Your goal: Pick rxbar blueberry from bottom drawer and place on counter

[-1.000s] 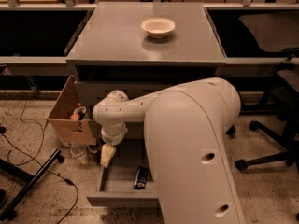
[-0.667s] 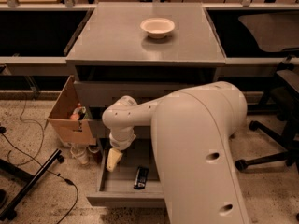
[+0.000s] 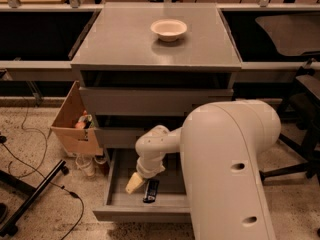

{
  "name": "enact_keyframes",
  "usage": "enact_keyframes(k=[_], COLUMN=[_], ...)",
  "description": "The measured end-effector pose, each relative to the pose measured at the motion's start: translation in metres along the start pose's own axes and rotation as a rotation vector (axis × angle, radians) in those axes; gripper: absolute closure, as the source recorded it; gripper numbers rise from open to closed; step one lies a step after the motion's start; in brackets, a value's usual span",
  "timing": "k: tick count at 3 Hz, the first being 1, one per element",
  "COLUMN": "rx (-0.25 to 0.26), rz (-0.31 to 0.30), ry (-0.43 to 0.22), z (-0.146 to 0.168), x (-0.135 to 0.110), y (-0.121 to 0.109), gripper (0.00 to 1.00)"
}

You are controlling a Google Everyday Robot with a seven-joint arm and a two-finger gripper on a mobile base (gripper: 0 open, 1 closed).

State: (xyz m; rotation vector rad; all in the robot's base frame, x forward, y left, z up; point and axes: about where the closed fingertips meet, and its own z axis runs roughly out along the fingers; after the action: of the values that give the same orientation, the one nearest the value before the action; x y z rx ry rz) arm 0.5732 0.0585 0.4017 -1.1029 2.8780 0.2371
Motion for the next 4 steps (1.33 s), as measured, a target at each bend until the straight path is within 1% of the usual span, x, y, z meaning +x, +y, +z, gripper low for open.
enact_keyframes(k=[1,2,3,4], rx=[0.026,0.014,0.004,0.007], rz=[0.186,0.217,0.227,0.313], ry=[-0.086,-0.096,-0.098,-0.097], z=[0.036,0.036,0.038,0.06], x=[0.002,-0.001,-0.001,-0.01], y=[-0.022,-0.019,-0.019,-0.034], gripper=[0.0,0.0,0.0,0.0])
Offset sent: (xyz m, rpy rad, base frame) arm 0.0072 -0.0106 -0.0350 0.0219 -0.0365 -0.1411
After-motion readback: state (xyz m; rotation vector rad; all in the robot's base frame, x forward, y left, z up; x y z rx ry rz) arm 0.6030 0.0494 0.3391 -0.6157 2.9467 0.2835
